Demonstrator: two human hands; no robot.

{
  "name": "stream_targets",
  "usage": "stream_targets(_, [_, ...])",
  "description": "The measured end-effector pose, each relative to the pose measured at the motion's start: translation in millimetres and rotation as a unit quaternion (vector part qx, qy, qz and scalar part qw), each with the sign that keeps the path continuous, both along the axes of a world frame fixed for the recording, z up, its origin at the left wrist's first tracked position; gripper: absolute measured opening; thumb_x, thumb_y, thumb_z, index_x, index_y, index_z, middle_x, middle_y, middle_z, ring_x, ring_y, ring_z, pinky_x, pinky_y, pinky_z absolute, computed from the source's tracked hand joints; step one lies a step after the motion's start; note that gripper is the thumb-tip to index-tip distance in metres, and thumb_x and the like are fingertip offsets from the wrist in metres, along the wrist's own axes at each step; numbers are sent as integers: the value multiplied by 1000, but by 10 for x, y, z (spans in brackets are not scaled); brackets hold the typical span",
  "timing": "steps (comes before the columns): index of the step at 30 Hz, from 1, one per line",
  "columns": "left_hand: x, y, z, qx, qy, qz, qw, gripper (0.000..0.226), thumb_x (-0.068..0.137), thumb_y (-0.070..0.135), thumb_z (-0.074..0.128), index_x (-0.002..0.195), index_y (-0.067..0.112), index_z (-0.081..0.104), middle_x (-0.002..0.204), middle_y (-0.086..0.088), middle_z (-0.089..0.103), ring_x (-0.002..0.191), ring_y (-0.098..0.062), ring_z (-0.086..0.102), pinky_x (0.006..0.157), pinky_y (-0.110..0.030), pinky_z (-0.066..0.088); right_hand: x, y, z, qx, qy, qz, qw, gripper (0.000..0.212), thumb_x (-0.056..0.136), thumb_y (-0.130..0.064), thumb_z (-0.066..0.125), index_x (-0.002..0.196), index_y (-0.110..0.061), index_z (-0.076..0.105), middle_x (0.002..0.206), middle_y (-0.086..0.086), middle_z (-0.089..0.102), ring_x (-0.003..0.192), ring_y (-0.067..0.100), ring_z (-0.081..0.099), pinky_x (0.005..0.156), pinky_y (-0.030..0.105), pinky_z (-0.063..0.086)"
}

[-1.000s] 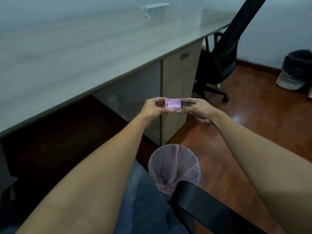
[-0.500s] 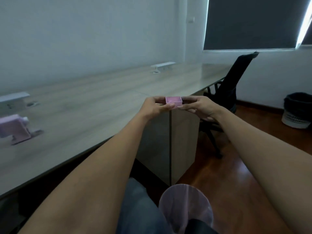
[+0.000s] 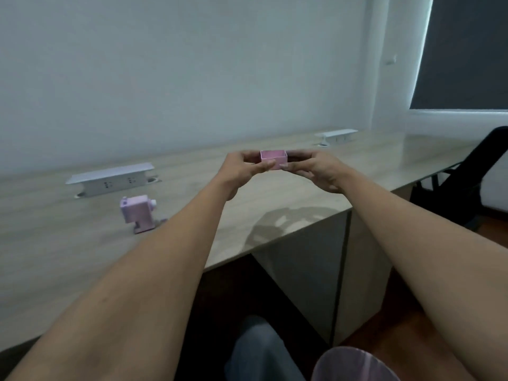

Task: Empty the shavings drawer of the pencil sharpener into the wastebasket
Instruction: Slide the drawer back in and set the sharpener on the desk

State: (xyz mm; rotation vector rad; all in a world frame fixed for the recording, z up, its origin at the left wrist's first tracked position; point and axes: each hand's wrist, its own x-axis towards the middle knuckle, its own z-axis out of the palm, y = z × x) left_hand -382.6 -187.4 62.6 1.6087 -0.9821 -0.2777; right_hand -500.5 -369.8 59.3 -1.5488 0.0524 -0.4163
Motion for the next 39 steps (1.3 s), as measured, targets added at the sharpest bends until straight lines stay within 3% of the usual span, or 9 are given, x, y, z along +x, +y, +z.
stream_targets(5, [380,656,167,6,-14,61,998,42,86,22,79,124,5,72,120,-10,75,113,-18,70,107,-30,48,622,499,164,-6,-4,57,998,48,83,8,74,130,5,65,125,14,73,115,16,71,97,20,54])
stream_targets(10, [706,1393,353,23,-24,122,992,41,86,24,79,123,10,73,113,0,77,96,-1,71,84,-11,50,1216,1064,239,0,-16,126,992,50,83,5,76,131,5,64,127,13,72,118,16,70,104,25,51])
stream_targets(13, [897,1757,403,31,-23,169,985,45,79,32,84,120,16,75,111,3,79,111,-11,70,102,-31,50,1481,1332,224,13,-23,147,989,47,85,7,73,130,7,64,130,17,70,122,20,67,100,23,54])
stream_targets(15, [1002,1967,427,23,-18,191,981,48,78,29,85,121,13,74,113,0,79,115,-17,70,107,-36,49,1653,1495,207,23,-22,156,987,49,84,10,73,131,10,62,130,20,69,121,23,68,102,26,53])
stream_targets(21, [1198,2436,305,-1,7,256,967,46,83,18,82,124,1,69,118,-11,75,99,-13,68,88,-22,50,2035,1840,44,-5,-3,155,988,49,83,14,71,130,13,59,125,27,68,117,31,68,102,29,54])
stream_targets(27, [1292,2773,-53,-22,57,309,949,70,85,15,79,147,3,49,109,-4,66,105,-17,63,104,-27,42,2222,1934,-231,-46,27,149,987,47,83,8,75,128,7,63,128,26,68,118,28,67,110,34,48])
stream_targets(32, [1289,2945,-397,-28,82,336,938,61,86,12,78,142,4,55,111,-7,66,103,-18,62,101,-31,48,2323,1978,-448,-52,52,173,982,56,81,4,78,135,3,60,132,17,68,127,23,63,113,34,44])
stream_targets(36, [1320,3071,-690,-6,99,342,934,60,85,10,79,140,4,56,120,-13,66,91,-9,65,73,-13,54,2379,2055,-578,-67,68,197,976,64,81,4,78,141,5,54,134,13,67,128,21,62,112,33,45])
stream_targets(39, [1351,3122,-841,9,132,337,932,62,82,12,82,138,5,59,126,-18,67,98,-22,67,83,-34,60,2412,2081,-642,-80,80,209,971,66,82,1,79,143,3,53,137,11,65,127,22,62,112,33,45])
